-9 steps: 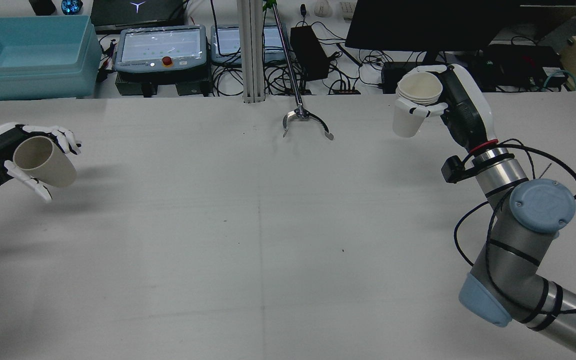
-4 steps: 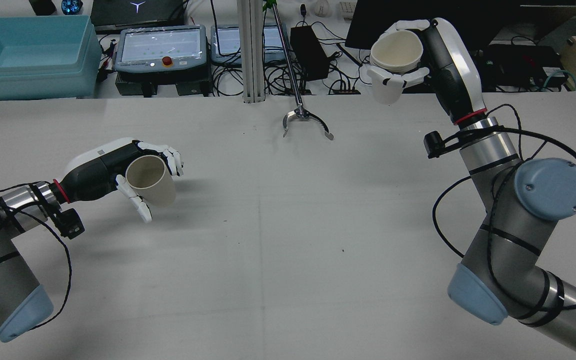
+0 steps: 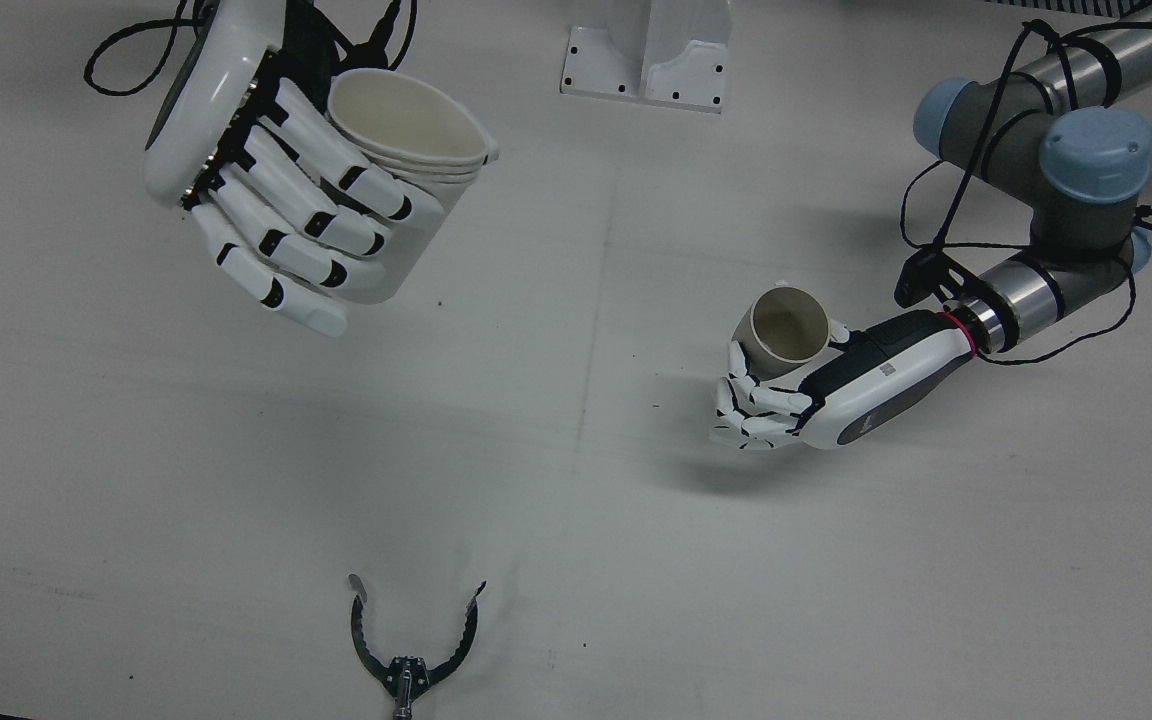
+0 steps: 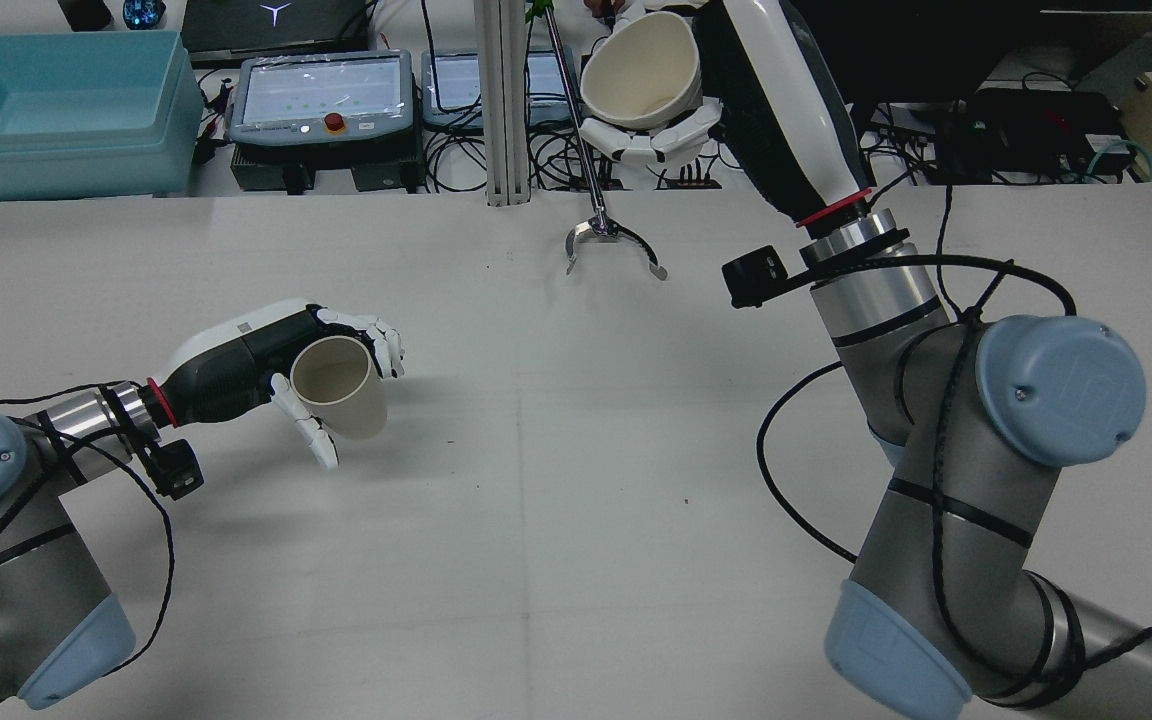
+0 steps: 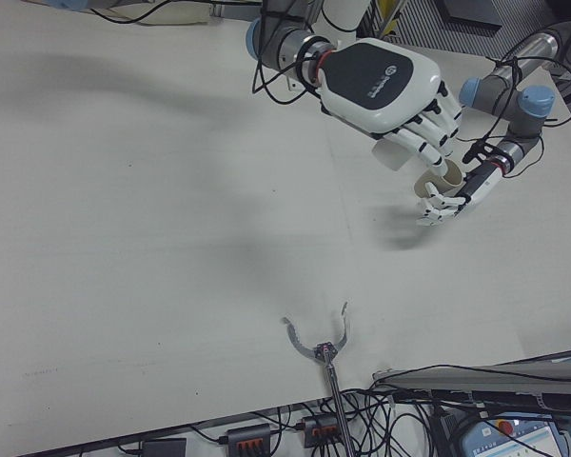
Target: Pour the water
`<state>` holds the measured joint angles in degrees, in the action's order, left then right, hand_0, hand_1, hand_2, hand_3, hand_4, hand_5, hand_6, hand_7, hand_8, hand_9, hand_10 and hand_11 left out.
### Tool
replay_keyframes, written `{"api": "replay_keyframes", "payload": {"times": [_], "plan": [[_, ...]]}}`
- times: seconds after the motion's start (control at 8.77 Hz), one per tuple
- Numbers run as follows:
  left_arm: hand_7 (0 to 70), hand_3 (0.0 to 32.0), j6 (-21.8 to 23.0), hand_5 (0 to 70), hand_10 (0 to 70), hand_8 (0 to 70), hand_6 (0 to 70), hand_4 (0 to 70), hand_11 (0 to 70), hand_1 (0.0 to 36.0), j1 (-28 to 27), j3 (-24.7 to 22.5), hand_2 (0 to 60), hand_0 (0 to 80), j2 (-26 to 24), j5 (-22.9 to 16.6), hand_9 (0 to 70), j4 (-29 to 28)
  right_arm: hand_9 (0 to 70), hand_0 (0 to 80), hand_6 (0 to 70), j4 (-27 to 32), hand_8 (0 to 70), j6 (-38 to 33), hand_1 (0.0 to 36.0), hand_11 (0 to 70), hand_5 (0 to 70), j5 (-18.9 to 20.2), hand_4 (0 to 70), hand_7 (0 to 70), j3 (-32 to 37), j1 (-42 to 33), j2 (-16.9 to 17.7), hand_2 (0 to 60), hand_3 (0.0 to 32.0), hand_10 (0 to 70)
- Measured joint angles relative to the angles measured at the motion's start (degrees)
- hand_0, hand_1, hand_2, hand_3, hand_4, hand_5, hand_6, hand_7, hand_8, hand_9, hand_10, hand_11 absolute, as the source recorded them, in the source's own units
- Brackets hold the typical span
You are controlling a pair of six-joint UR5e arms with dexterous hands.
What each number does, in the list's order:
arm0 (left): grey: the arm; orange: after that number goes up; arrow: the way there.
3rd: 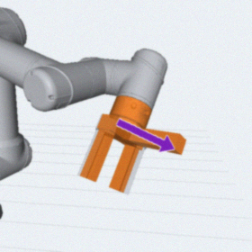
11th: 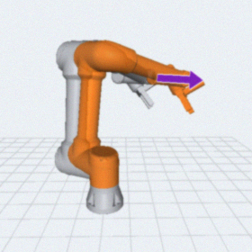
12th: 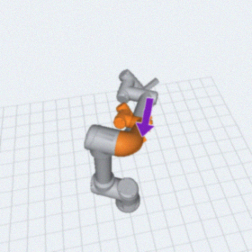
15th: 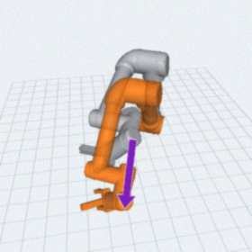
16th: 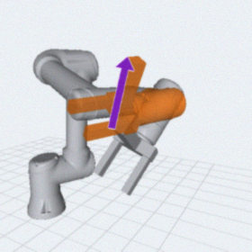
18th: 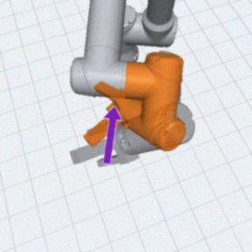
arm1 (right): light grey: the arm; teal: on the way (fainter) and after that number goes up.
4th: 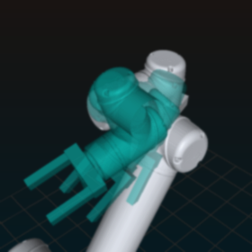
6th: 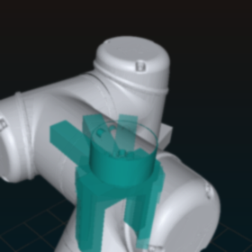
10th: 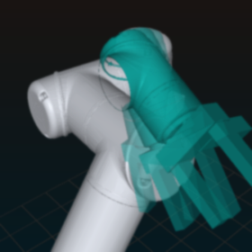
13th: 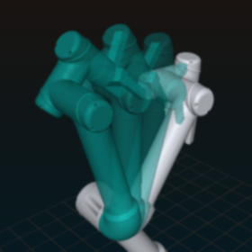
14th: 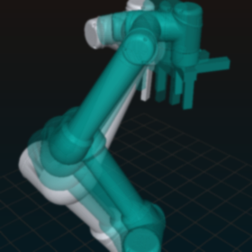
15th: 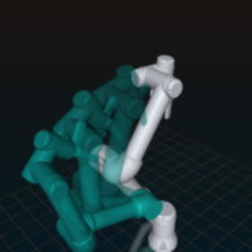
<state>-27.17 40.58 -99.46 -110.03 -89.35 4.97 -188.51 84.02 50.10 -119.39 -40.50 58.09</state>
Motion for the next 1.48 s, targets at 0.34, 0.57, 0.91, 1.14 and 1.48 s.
{"api": "replay_keyframes", "payload": {"times": [0.34,0.57,0.91,1.14,1.48], "plan": [[49.4,0.0,-1.91,45.5,12.8,26.7,25.5,63.1,21.0,27.7,-2.13,-1.55,0.0,80.0,-2.30,-0.02,40.4,2.12,43.2,57.0,60.9,-0.02,30.4,16.87,36.0,30.4,70.0,0.94,70.0,70.0,0.46,6.30,-4.71,60.0,0.0,19.3],[49.0,0.0,-2.14,45.0,12.8,26.6,25.2,62.5,21.1,27.4,-2.70,-1.55,0.0,80.0,-4.82,-0.03,40.3,3.75,41.6,56.2,61.2,-0.14,29.0,25.62,36.0,29.8,70.0,2.77,70.0,70.0,0.86,10.83,-5.59,60.0,0.0,19.0],[47.4,0.0,-2.19,46.2,12.6,26.5,24.6,58.2,20.7,27.3,-2.87,-1.31,0.0,80.0,-5.68,-0.03,40.1,4.34,41.2,54.3,58.9,-0.78,29.0,33.91,36.0,32.9,70.0,2.92,70.0,70.0,0.80,14.64,-5.71,60.0,0.0,21.2],[45.4,0.0,-1.92,45.5,12.5,26.6,23.5,54.2,20.6,26.6,-2.36,-1.37,0.0,80.0,-5.67,-0.03,40.1,4.40,42.5,53.4,58.6,-2.07,30.1,34.61,36.0,35.5,70.0,1.55,65.1,70.0,-1.35,13.05,-5.04,60.0,0.0,23.0],[45.8,0.0,0.10,45.8,12.9,26.9,24.0,54.3,21.1,26.9,3.77,-1.30,0.0,80.0,-2.49,-0.72,40.5,3.63,43.1,53.1,59.1,-1.93,31.0,30.77,36.0,33.2,70.0,-7.37,66.9,70.0,-14.52,6.60,3.22,60.0,0.0,21.5]]}}
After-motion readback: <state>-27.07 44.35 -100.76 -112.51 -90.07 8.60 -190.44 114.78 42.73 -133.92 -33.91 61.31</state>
